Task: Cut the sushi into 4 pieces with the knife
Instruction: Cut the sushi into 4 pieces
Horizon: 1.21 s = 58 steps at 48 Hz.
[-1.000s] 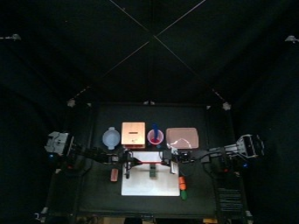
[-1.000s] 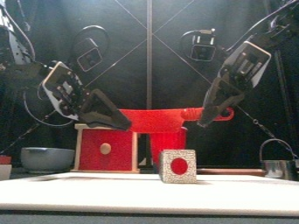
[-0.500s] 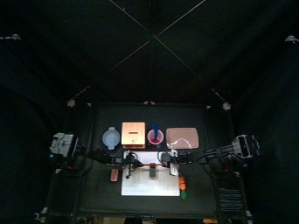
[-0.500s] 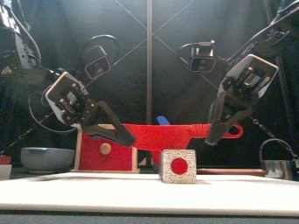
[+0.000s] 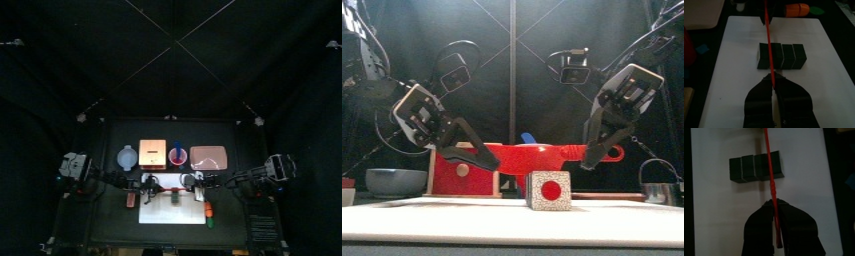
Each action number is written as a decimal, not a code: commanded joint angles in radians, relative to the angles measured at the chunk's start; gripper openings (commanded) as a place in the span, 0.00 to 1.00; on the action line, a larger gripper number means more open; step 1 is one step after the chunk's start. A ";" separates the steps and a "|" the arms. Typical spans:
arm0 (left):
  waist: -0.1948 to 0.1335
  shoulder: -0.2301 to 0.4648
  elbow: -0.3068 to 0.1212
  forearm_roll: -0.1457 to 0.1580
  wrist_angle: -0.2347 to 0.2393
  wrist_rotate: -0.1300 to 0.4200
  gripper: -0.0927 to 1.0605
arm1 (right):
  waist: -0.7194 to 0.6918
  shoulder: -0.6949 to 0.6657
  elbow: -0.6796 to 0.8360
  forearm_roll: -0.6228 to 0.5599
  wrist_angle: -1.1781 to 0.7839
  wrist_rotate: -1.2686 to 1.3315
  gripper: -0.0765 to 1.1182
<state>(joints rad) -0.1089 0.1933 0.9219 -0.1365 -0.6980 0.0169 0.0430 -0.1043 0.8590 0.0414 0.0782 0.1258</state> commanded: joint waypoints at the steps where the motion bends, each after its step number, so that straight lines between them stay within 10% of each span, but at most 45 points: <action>1: 0.005 -0.002 -0.032 -0.002 -0.005 -0.003 0.35 | -0.003 0.005 -0.018 0.003 -0.009 0.003 0.13; 29: 0.017 0.100 -0.063 -0.003 0.069 -0.002 0.34 | -0.008 0.124 -0.020 0.012 -0.014 0.002 0.13; 58: 0.126 0.032 -0.075 -0.005 0.069 0.005 0.34 | -0.077 0.057 -0.051 -0.038 0.000 0.000 0.13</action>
<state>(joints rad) -0.0015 0.2608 0.8728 -0.1381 -0.6228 0.0245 -0.0322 -0.0061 0.8452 0.0092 0.0813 0.1243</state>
